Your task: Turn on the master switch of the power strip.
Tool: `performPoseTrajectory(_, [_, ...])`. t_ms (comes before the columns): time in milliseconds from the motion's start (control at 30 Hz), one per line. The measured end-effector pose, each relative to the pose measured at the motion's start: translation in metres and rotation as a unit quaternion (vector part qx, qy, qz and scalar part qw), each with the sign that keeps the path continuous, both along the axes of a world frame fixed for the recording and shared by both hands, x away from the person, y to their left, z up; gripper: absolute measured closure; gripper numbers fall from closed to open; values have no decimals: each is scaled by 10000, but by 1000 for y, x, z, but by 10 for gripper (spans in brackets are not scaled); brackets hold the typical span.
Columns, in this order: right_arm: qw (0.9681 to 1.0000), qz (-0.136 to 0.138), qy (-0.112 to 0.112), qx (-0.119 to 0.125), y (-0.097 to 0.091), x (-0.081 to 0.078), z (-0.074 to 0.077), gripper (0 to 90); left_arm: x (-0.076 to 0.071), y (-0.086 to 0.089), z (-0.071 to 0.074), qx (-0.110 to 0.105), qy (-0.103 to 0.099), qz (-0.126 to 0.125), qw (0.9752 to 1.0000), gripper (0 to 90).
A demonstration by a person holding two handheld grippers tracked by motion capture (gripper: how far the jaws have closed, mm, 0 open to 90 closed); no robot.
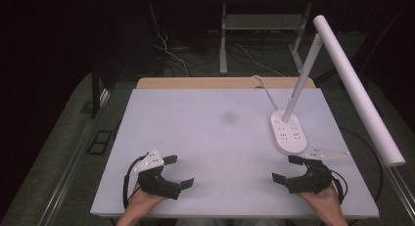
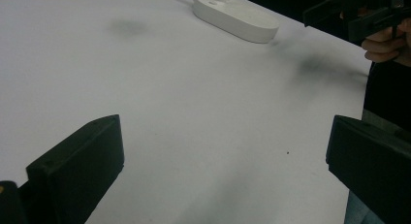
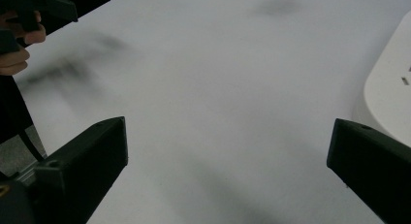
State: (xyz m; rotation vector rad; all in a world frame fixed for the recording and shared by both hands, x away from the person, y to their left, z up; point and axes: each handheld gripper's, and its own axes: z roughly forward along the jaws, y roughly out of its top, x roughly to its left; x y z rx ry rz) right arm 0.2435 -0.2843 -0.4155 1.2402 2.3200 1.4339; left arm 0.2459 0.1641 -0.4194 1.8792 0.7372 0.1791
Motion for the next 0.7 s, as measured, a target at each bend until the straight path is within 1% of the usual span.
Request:
performPoseTrajectory(100, [10000, 2, 30, -15, 0, -1, 0, 6, 0, 0, 0, 35, 15, -24, 10000, 0])
performPoseTrajectory(133, [10000, 7, 46, -3, -1, -1, 0, 6, 1, 0, -1, 9, 38, -30, 10000, 0])
performPoseTrajectory(300, [10000, 10, 46, -22, -2, -1, 0, 6, 2, 0, -2, 25, 75, -37, 10000, 0])
performPoseTrajectory(400, [10000, 16, 83, -17, -2, -2, 0, 6, 3, -1, -3, 16, 107, -11, 9999, 0])
performPoseTrajectory(467, [9999, 38, 68, -78, -2, -2, 0, 6, 4, -1, -3, 11, 118, -11, 9999, 0])
performPoseTrajectory(567, [9999, 42, 117, -97, -1, -4, 0, 6, 4, -1, -3, 22, 123, -11, 9999, 0])
performPoseTrajectory(600, [9999, 38, 87, -134, -1, -3, 0, 6, 4, -1, -3, 33, 125, -10, 9999, 0])
performPoseTrajectory(700, [9998, 34, 132, -166, 0, -4, 0, 6, 4, 0, -3, 47, 136, 14, 9999, 0])
